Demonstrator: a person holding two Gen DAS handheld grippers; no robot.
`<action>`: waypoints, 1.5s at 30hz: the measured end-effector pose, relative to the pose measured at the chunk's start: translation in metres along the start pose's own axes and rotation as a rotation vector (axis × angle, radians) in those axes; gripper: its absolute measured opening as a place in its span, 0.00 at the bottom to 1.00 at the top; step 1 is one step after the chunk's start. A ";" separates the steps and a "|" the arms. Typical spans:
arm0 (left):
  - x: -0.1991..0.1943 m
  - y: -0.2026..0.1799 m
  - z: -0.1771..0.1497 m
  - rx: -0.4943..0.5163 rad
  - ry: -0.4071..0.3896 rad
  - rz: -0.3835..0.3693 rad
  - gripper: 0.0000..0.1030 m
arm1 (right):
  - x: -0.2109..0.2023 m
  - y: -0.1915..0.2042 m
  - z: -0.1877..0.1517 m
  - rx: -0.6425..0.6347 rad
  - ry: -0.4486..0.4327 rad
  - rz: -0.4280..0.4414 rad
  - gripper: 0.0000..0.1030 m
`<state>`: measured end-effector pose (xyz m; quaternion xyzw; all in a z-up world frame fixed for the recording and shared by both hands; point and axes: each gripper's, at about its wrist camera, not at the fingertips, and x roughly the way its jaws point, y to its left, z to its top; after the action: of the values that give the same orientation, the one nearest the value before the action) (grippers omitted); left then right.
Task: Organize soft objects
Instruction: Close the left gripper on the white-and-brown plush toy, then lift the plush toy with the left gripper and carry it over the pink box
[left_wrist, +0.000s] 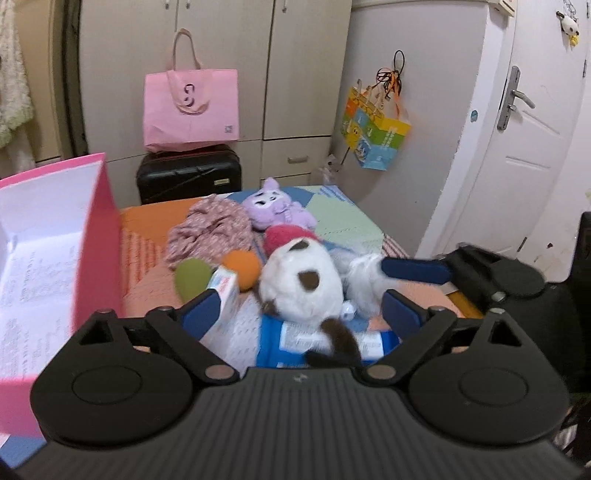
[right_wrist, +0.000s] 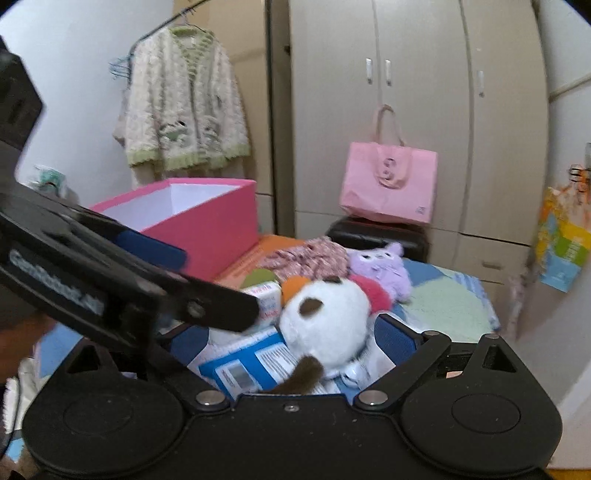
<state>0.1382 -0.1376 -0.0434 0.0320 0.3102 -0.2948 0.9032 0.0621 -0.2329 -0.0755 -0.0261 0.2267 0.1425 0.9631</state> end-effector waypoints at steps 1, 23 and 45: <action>0.006 -0.001 0.003 0.010 -0.003 -0.003 0.87 | 0.005 -0.001 0.001 -0.013 0.004 0.004 0.95; 0.091 0.022 -0.003 -0.107 0.151 -0.092 0.63 | 0.062 -0.020 -0.012 -0.036 0.118 -0.058 0.77; 0.018 -0.001 0.004 -0.018 0.069 -0.054 0.61 | 0.008 0.008 0.005 -0.079 -0.048 -0.072 0.62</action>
<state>0.1511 -0.1484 -0.0506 0.0255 0.3446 -0.3152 0.8839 0.0688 -0.2225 -0.0745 -0.0689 0.1965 0.1171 0.9710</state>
